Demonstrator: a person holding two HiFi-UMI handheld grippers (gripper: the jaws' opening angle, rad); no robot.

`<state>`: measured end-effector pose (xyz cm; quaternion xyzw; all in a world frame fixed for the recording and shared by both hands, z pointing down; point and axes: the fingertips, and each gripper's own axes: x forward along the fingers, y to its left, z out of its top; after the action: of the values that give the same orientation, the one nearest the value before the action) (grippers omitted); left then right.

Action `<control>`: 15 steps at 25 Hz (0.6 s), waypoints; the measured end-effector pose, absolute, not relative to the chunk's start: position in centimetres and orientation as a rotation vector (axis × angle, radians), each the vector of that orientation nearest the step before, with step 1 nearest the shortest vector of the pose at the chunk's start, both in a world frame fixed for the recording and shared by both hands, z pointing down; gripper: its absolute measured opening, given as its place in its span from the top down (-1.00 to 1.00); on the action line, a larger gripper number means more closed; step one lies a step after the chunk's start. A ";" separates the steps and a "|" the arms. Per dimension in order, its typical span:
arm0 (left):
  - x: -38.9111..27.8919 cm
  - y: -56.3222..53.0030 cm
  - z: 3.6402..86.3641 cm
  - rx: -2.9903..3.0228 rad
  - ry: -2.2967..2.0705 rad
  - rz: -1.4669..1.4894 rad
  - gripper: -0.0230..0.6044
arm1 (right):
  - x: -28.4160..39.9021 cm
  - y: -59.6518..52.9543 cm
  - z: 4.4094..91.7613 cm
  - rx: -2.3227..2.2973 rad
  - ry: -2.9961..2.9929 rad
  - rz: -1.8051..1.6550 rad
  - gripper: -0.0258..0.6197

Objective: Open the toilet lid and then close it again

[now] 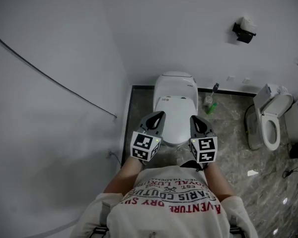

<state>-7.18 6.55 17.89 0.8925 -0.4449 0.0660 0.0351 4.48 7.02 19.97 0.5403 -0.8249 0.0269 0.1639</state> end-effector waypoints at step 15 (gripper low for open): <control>-7.3 6.5 16.5 2.740 -1.429 0.184 0.91 | 3.9 6.9 19.1 1.565 -2.387 0.068 0.88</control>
<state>-7.26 6.47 16.50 0.8849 -0.4615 0.0593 0.0230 3.88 6.85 19.15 0.5425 -0.8275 0.0235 0.1426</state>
